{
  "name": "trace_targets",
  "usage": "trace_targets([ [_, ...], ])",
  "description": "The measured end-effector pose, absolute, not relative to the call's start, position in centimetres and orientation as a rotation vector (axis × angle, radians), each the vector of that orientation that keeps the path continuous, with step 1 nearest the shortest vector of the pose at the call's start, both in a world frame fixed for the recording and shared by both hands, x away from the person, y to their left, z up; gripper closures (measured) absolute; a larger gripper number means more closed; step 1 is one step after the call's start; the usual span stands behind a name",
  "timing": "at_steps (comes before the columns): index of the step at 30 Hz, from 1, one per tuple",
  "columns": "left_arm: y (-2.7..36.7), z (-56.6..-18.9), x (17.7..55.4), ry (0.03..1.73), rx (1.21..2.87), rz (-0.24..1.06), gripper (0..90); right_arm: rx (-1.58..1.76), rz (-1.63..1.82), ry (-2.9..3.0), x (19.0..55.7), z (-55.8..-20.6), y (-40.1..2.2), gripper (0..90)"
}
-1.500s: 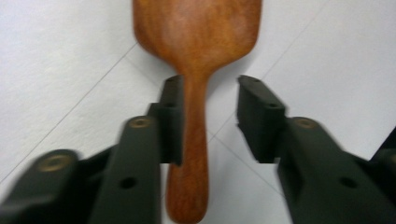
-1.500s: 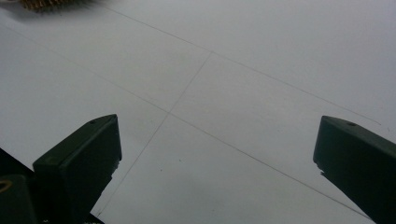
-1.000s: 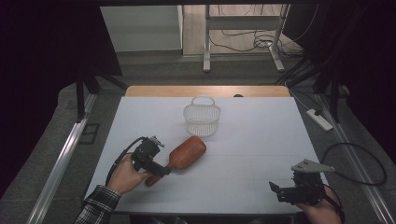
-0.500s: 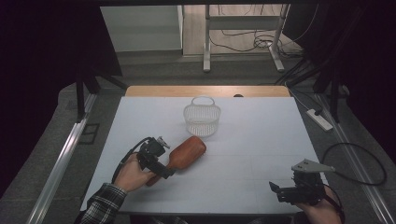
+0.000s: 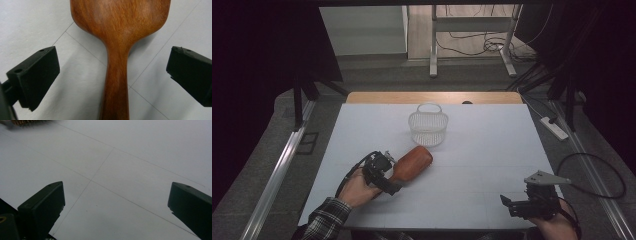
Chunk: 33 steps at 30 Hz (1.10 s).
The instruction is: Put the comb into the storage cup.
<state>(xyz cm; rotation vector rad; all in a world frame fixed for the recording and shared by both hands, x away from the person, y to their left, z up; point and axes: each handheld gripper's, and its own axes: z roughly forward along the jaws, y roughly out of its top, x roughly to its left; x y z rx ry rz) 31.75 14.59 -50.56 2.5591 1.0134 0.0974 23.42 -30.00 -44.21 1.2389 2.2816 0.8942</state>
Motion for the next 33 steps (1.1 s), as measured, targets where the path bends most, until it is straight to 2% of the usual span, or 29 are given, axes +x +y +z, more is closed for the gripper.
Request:
trace_targets([
  [10,14.23,-50.78,31.69,1.021,2.582,0.135,0.8,1.237,0.894,2.283,23.41,-44.21,-29.99,1.3],
  [12,14.20,-50.78,31.65,1.017,2.589,0.143,7.9,1.239,0.895,2.281,23.39,-44.20,-29.97,1.3],
  [13,14.19,-50.78,31.60,1.012,2.590,0.145,7.9,1.238,0.895,2.281,23.39,-44.20,-29.97,1.3],
  [16,14.21,-50.71,31.57,1.003,2.590,0.132,27.3,1.235,0.893,2.282,23.39,-44.21,-29.95,1.3],
  [20,14.18,-50.66,31.55,1.005,2.594,0.130,44.1,1.232,0.889,2.284,23.38,-44.21,-29.96,1.3],
  [23,14.20,-50.66,31.56,1.005,2.596,0.121,53.3,1.231,0.890,2.284,23.38,-44.21,-29.95,1.3],
  [30,14.39,-50.66,31.68,1.007,2.586,0.074,67.5,1.228,0.888,2.285,23.37,-44.22,-29.91,1.4],
  [33,14.38,-50.69,31.66,1.005,2.590,0.074,69.0,1.229,0.887,2.285,23.37,-44.23,-29.91,1.4],
])
